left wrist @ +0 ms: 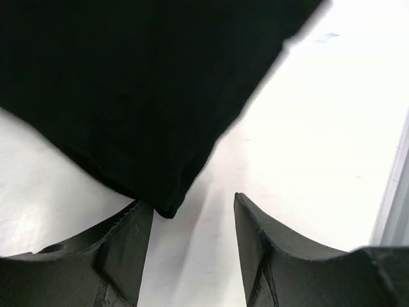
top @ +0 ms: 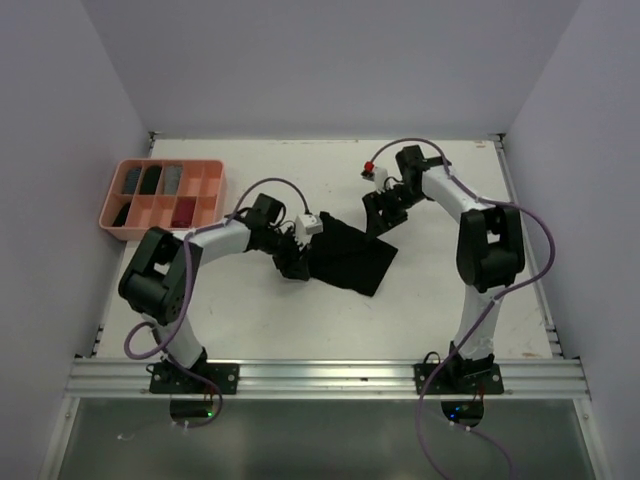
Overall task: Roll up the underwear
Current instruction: Fold the underwear
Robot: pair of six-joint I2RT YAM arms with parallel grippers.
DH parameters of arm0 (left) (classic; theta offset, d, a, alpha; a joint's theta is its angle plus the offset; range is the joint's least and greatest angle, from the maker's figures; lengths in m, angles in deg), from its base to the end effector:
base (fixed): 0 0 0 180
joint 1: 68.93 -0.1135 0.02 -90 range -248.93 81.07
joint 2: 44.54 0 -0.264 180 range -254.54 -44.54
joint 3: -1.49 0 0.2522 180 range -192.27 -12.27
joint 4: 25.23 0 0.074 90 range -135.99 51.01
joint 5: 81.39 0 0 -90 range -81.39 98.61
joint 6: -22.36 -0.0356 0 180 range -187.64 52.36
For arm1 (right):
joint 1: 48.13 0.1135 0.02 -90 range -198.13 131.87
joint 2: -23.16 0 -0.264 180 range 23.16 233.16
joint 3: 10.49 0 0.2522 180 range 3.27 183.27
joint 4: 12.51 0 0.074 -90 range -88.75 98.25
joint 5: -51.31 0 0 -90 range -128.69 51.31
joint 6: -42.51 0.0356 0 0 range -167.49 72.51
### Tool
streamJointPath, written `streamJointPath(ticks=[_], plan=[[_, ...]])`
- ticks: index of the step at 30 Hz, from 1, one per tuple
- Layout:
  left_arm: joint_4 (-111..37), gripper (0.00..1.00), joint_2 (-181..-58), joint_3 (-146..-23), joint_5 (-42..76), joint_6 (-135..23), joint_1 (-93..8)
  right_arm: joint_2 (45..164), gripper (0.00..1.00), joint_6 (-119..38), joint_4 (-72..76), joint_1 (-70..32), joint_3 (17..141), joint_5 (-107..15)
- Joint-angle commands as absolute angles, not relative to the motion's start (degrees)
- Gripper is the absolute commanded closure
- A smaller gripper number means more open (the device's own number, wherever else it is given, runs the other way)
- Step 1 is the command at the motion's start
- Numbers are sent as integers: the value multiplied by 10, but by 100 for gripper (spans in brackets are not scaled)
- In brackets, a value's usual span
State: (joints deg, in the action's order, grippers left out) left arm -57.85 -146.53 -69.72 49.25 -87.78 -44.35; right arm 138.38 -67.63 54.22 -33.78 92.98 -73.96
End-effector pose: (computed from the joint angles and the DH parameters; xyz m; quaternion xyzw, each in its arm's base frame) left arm 0.2966 -0.1612 0.1524 0.4211 0.8136 -0.3461 0.2025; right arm 0.3824 0.1190 0.2000 -0.3101 0.8966 0.2962 0.1107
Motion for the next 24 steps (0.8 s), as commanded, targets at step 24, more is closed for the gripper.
streamJointPath(ticks=[24], plan=[[-475,43,-1505,-776,481,-728,-460,1354,41,-581,479,-364,856,-743]])
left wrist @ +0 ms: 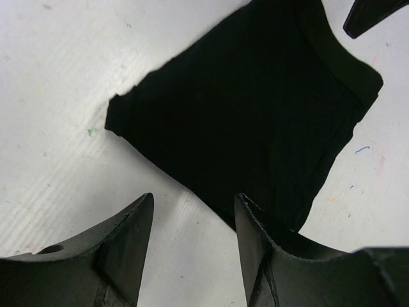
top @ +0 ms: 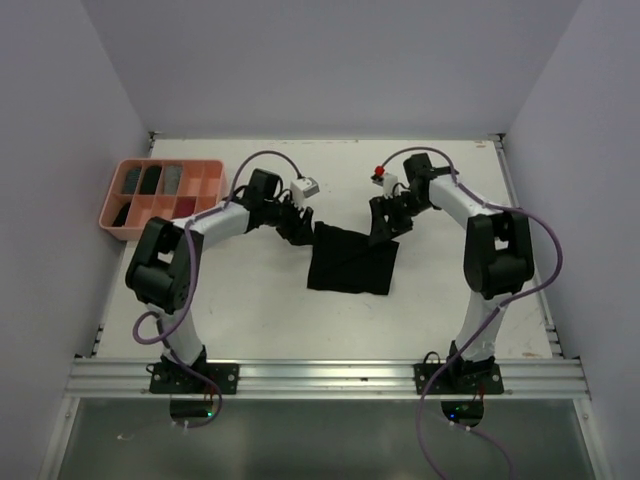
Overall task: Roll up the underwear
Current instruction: Fold the underwear
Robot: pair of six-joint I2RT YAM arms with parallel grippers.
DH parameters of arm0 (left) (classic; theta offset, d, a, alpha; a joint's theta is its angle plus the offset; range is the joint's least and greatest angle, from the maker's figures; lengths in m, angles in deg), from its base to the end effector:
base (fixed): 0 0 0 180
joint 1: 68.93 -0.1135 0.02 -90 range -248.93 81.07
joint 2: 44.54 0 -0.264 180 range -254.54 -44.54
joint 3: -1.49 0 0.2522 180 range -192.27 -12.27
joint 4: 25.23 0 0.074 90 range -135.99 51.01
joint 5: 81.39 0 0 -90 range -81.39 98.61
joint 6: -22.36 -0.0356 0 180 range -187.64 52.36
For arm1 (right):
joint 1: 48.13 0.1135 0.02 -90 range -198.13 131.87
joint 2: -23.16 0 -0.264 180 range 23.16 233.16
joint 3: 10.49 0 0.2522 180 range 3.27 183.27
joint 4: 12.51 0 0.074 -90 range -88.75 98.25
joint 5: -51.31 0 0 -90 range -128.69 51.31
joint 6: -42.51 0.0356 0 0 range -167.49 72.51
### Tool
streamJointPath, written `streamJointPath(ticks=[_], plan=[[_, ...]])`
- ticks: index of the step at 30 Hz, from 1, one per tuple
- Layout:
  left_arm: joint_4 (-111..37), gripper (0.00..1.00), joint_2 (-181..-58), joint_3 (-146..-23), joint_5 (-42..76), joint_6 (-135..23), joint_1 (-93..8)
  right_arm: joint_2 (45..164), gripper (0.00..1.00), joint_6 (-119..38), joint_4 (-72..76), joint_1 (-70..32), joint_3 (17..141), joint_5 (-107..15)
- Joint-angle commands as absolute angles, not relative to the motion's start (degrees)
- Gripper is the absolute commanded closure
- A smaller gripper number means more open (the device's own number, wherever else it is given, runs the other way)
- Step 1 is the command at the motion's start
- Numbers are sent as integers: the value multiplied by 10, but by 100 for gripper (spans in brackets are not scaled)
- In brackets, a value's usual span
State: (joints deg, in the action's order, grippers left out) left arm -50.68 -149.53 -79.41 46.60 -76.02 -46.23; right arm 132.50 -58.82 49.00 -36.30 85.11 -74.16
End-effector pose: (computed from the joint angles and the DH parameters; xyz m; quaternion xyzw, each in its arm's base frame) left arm 0.3465 -0.1687 0.1879 0.3461 0.8246 -0.3438 0.2863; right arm 0.3664 0.0978 0.2031 -0.2279 0.9175 0.3026 0.1209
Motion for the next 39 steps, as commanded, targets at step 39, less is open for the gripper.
streamJointPath(ticks=[39], plan=[[-593,51,-1070,-432,396,-1383,-363,1369,61,-504,434,-232,909,-902]])
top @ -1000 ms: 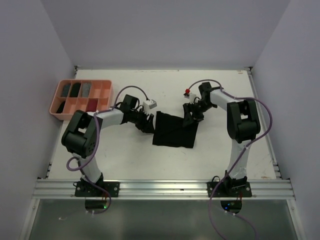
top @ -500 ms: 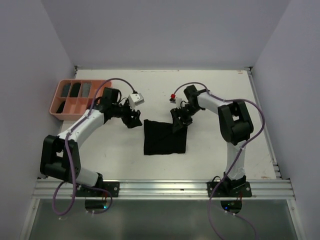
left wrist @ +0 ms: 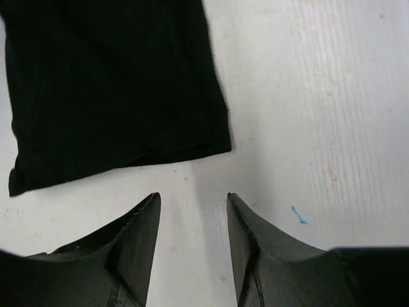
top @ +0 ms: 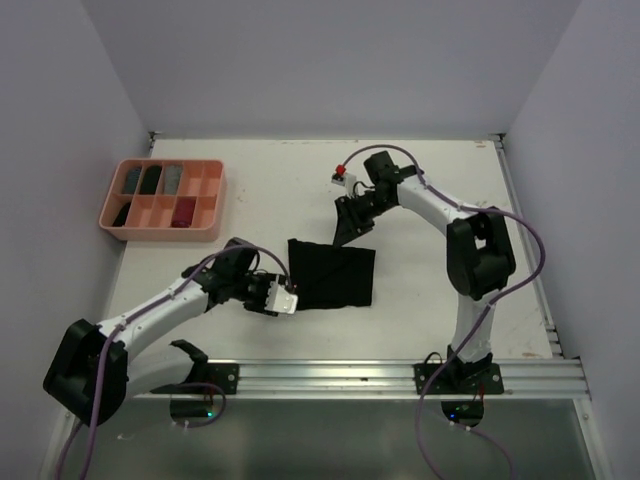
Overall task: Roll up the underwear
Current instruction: Fold the underwear
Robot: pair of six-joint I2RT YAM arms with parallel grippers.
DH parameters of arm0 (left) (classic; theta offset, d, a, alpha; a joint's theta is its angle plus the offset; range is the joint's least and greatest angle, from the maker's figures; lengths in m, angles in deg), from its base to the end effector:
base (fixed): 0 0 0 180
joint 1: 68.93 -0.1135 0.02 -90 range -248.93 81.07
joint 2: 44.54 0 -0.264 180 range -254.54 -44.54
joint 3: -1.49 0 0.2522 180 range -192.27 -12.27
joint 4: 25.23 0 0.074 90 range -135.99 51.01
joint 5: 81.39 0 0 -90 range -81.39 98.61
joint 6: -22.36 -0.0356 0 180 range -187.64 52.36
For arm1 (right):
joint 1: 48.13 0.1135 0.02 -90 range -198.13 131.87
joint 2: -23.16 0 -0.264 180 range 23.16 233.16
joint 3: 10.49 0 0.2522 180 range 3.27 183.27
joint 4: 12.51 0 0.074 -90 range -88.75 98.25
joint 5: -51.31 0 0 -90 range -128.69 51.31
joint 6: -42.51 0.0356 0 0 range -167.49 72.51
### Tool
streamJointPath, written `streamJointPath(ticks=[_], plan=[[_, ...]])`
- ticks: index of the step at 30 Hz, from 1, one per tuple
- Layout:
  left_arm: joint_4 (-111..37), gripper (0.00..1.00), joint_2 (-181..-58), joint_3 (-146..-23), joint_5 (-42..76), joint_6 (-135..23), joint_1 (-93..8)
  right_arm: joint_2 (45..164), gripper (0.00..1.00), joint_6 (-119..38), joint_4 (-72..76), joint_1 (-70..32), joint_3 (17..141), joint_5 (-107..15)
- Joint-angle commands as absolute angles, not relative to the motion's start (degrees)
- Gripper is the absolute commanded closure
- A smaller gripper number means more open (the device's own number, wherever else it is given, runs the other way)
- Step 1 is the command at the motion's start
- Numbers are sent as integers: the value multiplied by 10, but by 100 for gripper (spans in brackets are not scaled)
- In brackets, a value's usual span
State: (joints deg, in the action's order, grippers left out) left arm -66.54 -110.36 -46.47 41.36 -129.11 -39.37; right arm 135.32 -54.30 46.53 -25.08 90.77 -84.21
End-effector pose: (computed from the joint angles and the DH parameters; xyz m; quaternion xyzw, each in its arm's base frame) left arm 0.1690 -0.1180 0.1877 0.7124 0.5947 -0.1912 0.3199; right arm 0.3592 0.1804 0.2174 -0.2991 0.8600 0.3998 0.1052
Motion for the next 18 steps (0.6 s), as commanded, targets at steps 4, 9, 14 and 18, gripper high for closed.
streamJointPath(ticks=[4,9,14,18], plan=[[-570,52,-1078,-419,391,-1428,-324,1408,64,-488,412,-204,904,-914],[-549,52,-1122,-430,398,-1431,-295,1434,65,-492,391,-181,890,-916],[-534,52,-1162,-425,393,-1429,-274,1459,65,-500,383,-177,876,-914],[-510,53,-1190,-419,374,-1415,-273,1478,66,-512,388,-175,874,-912]])
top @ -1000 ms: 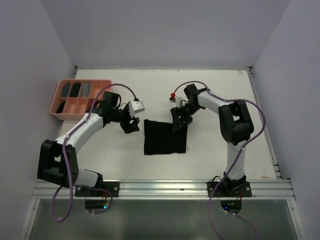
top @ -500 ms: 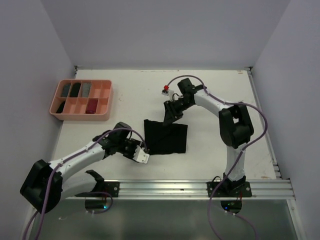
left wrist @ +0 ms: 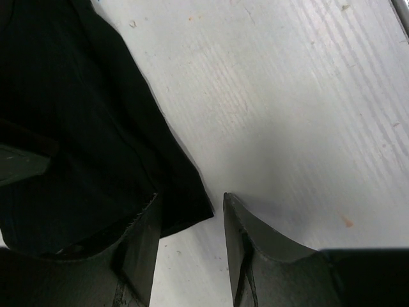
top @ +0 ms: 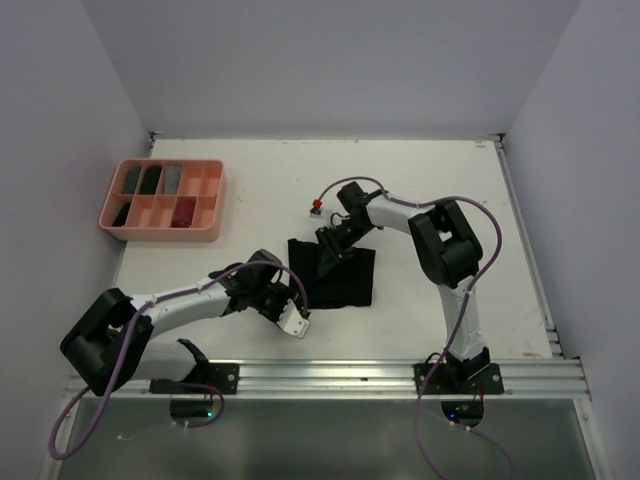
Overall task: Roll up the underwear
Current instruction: Fold the underwear
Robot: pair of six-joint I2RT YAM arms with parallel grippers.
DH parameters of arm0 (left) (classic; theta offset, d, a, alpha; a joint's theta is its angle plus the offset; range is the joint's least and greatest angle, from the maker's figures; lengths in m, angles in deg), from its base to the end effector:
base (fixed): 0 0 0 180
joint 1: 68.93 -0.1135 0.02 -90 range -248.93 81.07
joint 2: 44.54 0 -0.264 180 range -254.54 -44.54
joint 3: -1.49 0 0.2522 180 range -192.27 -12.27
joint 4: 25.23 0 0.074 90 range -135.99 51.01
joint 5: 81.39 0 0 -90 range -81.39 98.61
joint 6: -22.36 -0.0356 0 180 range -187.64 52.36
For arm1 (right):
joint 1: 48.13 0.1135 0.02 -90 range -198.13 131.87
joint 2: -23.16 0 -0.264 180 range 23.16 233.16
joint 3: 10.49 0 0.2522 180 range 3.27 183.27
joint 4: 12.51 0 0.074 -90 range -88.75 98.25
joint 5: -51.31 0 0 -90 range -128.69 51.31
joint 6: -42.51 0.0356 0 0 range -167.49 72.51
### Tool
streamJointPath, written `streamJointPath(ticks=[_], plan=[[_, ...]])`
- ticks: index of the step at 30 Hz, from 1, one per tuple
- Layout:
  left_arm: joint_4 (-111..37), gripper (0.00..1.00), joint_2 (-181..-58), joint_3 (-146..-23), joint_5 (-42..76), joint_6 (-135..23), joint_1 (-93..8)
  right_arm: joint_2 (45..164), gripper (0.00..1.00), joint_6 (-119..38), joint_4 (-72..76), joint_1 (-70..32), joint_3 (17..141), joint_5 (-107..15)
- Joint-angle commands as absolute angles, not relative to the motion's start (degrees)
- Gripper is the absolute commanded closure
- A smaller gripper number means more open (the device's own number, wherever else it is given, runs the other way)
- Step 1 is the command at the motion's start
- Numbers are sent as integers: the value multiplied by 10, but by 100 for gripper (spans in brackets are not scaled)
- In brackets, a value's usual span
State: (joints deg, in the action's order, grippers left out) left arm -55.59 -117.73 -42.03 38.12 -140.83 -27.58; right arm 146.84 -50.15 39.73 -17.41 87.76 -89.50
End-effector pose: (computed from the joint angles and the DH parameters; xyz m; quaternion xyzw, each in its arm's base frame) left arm 0.1500 -0.1554 0.1504 0.8214 0.4497 -0.1680 0.3079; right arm 0.3425 0.2356 0.1306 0.3021 -0.8470 -0.4373 0.0093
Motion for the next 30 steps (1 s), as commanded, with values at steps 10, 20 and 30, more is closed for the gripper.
streamJointPath(ticks=[10,20,30], plan=[[-530,68,-1214,-417,365,-1397,-273,1505,67,-542,400,-166,866,-904],[-632,99,-1181,-439,410,-1388,-272,1440,66,-565,441,-166,938,-895],[-674,100,-1191,-478,450,-1335,-273,1490,66,-574,440,-162,956,-887]])
